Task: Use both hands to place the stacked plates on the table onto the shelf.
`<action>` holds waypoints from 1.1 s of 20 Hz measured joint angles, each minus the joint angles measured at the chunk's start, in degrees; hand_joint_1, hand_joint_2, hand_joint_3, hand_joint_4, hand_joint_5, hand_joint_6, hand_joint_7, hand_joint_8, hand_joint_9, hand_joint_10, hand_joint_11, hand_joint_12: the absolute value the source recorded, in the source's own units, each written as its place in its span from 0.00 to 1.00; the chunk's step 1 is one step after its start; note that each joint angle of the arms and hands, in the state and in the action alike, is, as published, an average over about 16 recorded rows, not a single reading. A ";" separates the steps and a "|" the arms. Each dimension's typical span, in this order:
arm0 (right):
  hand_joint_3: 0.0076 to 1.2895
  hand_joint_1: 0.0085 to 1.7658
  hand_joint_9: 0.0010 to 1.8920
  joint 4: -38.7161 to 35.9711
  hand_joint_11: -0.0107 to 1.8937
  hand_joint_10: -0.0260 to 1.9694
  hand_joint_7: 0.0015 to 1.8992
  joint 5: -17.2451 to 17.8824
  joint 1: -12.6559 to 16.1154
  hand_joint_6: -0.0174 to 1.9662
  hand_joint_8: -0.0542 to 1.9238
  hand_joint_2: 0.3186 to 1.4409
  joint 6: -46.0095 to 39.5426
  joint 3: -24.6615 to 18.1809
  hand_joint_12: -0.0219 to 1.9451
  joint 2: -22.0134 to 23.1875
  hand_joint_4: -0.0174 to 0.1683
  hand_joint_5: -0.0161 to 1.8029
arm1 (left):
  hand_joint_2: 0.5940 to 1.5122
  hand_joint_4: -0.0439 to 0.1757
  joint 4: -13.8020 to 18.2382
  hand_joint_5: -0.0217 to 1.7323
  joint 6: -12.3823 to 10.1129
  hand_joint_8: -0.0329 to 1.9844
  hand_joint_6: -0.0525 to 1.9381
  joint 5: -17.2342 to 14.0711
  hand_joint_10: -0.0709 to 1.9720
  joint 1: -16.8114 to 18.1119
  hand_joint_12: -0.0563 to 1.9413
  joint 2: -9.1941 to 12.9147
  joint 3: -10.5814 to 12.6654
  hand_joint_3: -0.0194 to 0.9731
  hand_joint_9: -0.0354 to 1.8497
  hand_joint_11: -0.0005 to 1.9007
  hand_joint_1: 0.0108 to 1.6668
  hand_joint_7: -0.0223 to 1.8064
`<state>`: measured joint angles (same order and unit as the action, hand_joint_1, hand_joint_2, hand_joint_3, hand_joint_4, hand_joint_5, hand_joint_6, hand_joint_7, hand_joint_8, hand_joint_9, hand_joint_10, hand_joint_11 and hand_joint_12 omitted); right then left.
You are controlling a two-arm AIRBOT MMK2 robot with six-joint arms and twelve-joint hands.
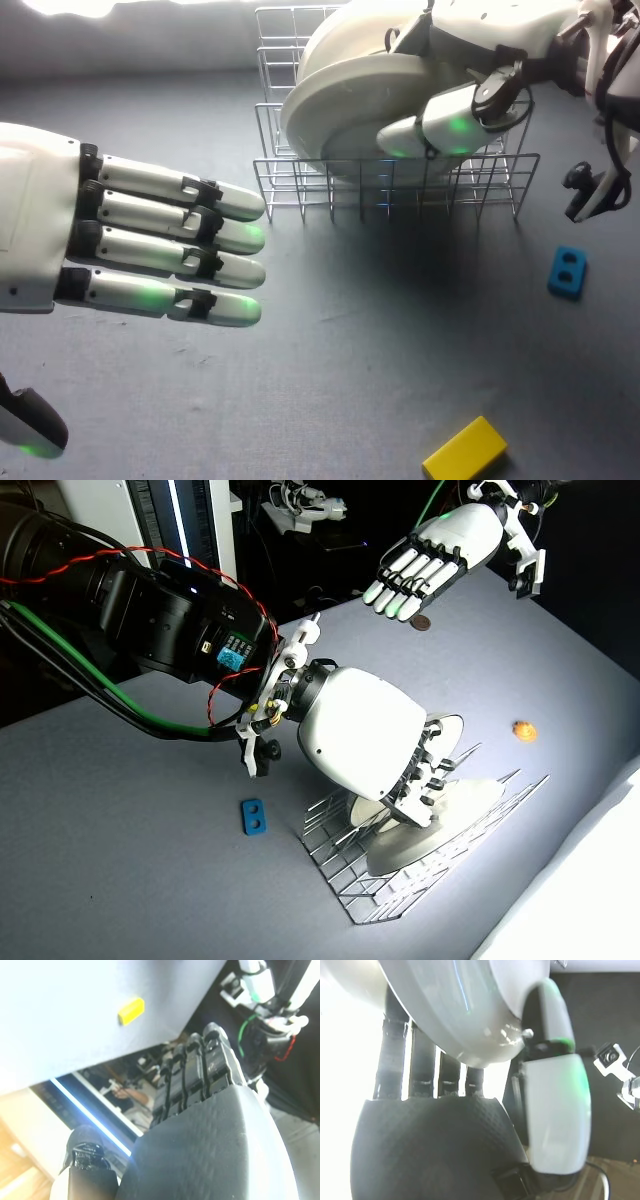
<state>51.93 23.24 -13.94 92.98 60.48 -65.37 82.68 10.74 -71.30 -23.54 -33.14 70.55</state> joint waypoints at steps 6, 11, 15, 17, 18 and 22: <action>0.00 0.35 0.44 -0.04 0.32 0.43 0.42 -0.22 0.38 0.34 0.44 0.66 0.45 -1.00 0.71 0.73 0.07 0.40 | 0.57 0.20 1.22 0.05 -0.41 0.02 0.03 -0.41 0.04 0.14 0.05 -0.22 0.36 0.03 0.06 0.02 0.00 0.06; 0.01 0.31 0.36 0.01 0.34 0.69 0.33 -0.52 1.43 0.54 0.70 0.68 1.06 -2.61 0.77 2.10 0.07 0.33 | 0.57 0.20 1.75 0.05 -0.72 0.02 0.03 -0.54 0.04 0.26 0.06 -0.24 0.31 0.03 0.05 0.01 0.00 0.05; 0.01 0.31 0.29 -0.10 0.31 0.84 0.25 -0.52 2.57 0.65 0.85 0.69 1.88 -4.87 0.83 4.15 0.07 0.27 | 0.57 0.20 1.89 0.05 -0.95 0.02 0.03 -0.69 0.04 0.27 0.07 -0.22 0.33 0.03 0.05 0.01 0.00 0.05; 0.01 0.31 0.27 -0.32 0.30 0.87 0.23 -0.34 3.02 0.67 0.88 0.68 2.38 -6.51 0.85 5.72 0.07 0.25 | 0.57 0.19 1.94 0.06 -1.04 0.02 0.03 -0.81 0.04 0.27 0.08 -0.21 0.35 0.03 0.05 0.01 0.00 0.06; 0.01 0.31 0.27 -0.56 0.29 0.87 0.23 -0.21 3.15 0.66 0.88 0.68 2.62 -7.49 0.85 6.68 0.06 0.25 | 0.57 0.19 1.97 0.06 -1.08 0.02 0.03 -0.88 0.04 0.27 0.08 -0.21 0.37 0.03 0.06 0.01 0.00 0.06; 0.01 0.32 0.26 -1.81 0.28 0.87 0.22 0.41 3.34 0.67 0.88 0.68 3.53 -12.33 0.87 11.37 0.06 0.24 | 0.59 0.19 2.01 0.11 -1.17 0.03 0.03 -1.16 0.06 0.28 0.16 -0.20 0.52 0.03 0.11 0.02 0.00 0.12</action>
<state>50.12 23.65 -10.60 96.51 48.14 -54.00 84.69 9.56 -72.46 -23.25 -33.34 71.07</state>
